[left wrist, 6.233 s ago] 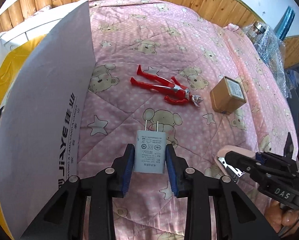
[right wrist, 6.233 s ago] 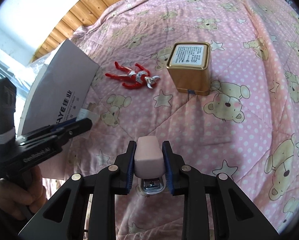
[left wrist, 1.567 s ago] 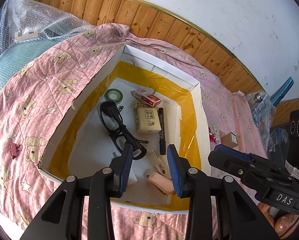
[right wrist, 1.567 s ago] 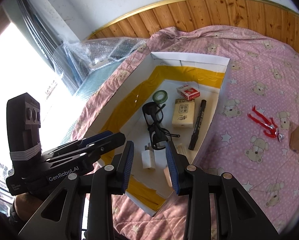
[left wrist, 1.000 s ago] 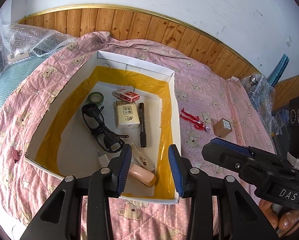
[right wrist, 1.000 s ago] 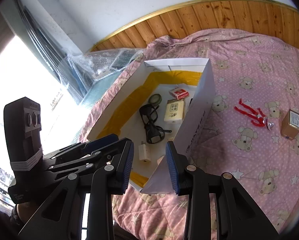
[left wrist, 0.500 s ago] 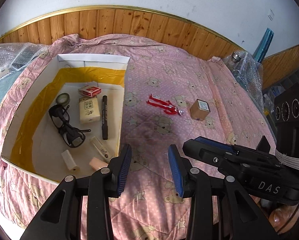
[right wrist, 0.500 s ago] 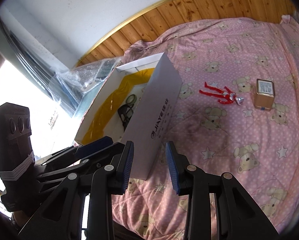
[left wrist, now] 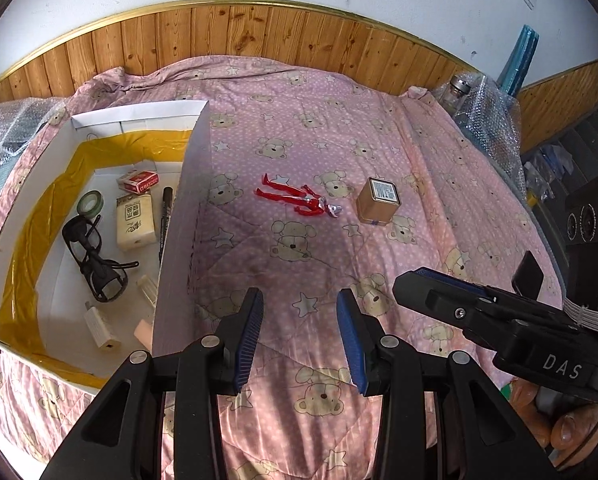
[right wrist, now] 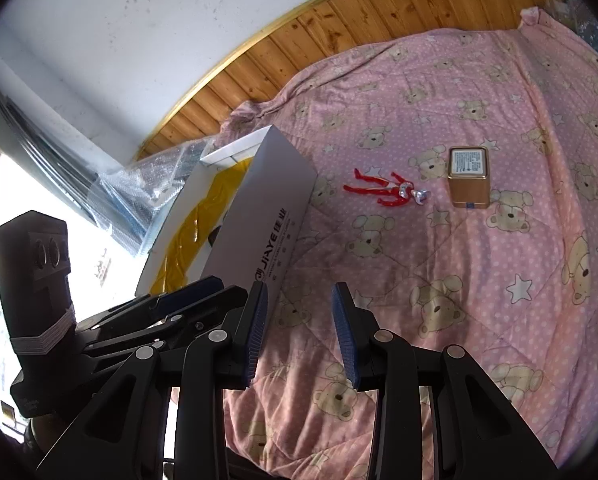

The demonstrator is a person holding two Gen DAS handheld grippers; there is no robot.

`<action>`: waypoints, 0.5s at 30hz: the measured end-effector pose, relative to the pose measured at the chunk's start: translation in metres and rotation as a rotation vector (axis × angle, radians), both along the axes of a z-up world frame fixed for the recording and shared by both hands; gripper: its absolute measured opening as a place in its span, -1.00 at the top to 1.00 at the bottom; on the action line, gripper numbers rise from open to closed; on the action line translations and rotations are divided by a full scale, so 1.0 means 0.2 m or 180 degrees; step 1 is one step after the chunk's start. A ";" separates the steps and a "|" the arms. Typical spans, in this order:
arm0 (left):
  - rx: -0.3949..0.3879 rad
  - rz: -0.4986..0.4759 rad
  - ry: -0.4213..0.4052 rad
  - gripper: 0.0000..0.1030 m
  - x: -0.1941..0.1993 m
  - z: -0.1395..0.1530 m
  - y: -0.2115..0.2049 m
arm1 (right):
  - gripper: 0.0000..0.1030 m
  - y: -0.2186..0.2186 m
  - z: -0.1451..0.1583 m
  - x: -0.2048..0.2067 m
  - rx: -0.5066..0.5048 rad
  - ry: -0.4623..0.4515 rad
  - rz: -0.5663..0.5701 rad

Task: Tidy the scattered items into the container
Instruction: 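Withdraw both grippers from the box toward the red figure and gold tin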

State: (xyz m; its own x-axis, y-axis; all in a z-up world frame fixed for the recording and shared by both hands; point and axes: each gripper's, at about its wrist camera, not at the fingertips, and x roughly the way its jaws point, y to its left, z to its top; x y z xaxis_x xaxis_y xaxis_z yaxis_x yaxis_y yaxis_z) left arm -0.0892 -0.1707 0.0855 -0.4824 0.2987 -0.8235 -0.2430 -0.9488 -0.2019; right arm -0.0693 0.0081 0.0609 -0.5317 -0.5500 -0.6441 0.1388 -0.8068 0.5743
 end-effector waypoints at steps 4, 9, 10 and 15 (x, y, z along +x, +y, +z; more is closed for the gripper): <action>-0.0024 -0.0061 -0.0007 0.22 -0.02 -0.01 0.07 | 0.28 0.07 -0.02 0.00 -0.0016 -0.0028 -0.0074; -0.0042 -0.0130 -0.0065 0.22 -0.06 -0.05 0.14 | 0.28 0.14 -0.06 -0.01 -0.0029 -0.0084 -0.0150; -0.0047 -0.0140 -0.0078 0.22 -0.07 -0.06 0.16 | 0.28 0.16 -0.07 -0.01 -0.0032 -0.0095 -0.0167; -0.0074 -0.0186 -0.0145 0.22 -0.12 -0.11 0.22 | 0.27 0.24 -0.11 -0.04 -0.0044 -0.0157 -0.0253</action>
